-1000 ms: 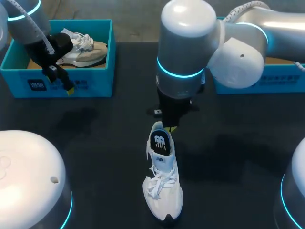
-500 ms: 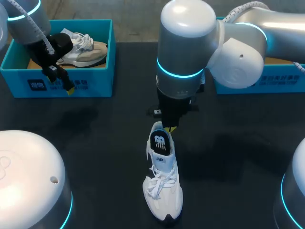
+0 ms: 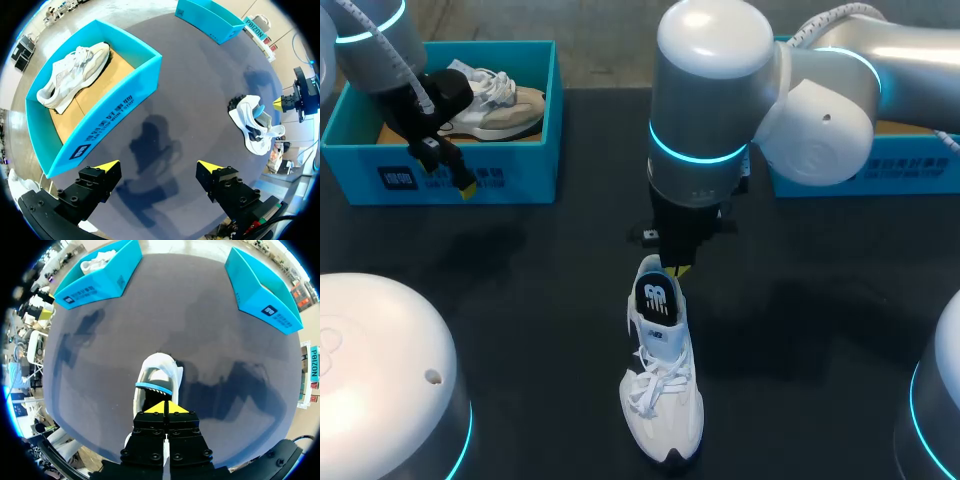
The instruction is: Take the shoe out of the shoebox, open the shoe tongue, remove and reinsert the insole, then place the shoe into the shoebox
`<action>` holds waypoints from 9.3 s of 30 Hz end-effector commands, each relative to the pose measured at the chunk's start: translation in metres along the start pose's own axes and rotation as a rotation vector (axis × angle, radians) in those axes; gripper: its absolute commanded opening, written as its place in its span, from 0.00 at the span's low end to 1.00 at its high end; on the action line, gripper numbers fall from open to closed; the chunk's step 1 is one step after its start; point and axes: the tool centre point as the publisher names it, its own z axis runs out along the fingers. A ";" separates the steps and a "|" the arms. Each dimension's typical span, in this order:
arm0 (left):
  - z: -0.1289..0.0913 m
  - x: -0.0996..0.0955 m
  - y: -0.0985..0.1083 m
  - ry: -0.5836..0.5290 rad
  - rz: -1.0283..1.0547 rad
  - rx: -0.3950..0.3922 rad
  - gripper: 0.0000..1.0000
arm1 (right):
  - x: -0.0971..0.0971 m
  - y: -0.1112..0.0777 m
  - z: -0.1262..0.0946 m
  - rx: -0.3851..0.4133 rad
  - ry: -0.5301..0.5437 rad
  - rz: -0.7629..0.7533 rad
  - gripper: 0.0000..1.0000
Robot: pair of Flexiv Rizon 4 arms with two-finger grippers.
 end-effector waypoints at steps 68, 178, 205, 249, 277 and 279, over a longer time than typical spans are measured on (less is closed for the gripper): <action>-0.001 0.010 0.003 0.053 0.136 0.028 1.00 | 0.024 -0.009 0.030 -0.007 0.109 -0.053 0.00; 0.037 0.026 -0.011 0.343 1.008 0.195 1.00 | 0.019 0.011 0.127 -0.209 0.043 0.077 0.00; 0.038 0.031 -0.013 0.367 1.030 0.211 1.00 | 0.022 0.007 0.078 -0.393 -0.047 0.069 0.00; 0.037 0.032 -0.013 0.372 1.032 0.216 1.00 | 0.026 0.030 0.115 -0.567 -0.029 0.049 0.00; 0.037 0.032 -0.013 0.372 1.032 0.216 1.00 | 0.018 0.053 0.098 -0.676 -0.057 0.001 0.00; 0.037 0.032 -0.013 0.372 1.032 0.216 1.00 | 0.016 0.056 0.102 -0.666 -0.054 0.002 0.00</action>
